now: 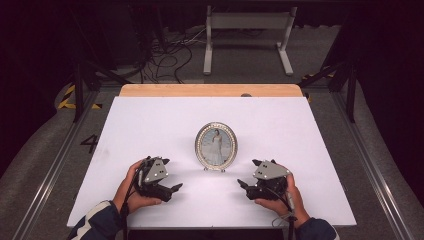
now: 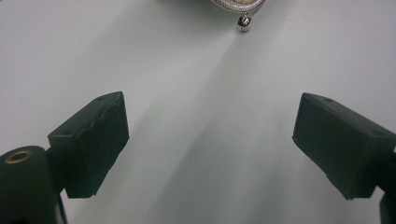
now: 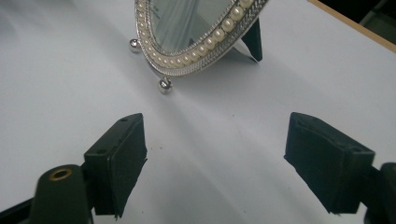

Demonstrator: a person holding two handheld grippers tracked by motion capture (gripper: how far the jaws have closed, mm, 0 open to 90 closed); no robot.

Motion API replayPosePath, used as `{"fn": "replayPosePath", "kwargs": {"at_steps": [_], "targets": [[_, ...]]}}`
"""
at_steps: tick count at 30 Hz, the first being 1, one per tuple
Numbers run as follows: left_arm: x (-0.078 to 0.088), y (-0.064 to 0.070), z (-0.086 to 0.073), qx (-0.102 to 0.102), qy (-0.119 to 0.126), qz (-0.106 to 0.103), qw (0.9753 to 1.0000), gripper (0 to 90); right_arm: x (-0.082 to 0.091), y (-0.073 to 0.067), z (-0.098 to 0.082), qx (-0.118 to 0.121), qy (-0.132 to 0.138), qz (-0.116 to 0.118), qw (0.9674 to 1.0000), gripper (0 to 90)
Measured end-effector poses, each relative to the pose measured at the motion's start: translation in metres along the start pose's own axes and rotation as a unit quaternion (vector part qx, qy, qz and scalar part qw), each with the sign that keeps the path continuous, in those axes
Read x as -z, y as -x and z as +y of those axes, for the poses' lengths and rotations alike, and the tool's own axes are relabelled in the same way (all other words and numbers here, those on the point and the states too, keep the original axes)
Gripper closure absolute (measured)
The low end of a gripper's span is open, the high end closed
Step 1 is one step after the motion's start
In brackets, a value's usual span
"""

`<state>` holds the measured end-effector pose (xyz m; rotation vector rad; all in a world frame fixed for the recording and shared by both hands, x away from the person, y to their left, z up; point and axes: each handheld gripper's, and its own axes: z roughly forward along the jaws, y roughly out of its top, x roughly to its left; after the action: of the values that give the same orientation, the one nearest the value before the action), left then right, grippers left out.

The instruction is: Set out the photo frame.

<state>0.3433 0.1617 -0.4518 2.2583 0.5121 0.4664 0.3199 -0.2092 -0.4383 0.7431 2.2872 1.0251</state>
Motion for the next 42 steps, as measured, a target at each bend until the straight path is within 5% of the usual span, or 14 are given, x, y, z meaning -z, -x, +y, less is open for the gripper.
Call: {"fn": "replayPosePath", "kwargs": {"at_steps": [20, 42], "targets": [[0.033, -0.005, -0.036, 0.054, 0.022, 0.008, 0.9983, 5.1, 0.012, 0.008, -0.020, -0.021, -0.003, -0.018, 0.9996, 17.6], [0.034, -0.003, -0.037, 0.042, 0.014, 0.025, 0.9987, 5.5, 0.012, 0.002, -0.017, -0.006, 0.002, -0.030, 0.9995, 17.6]]}}
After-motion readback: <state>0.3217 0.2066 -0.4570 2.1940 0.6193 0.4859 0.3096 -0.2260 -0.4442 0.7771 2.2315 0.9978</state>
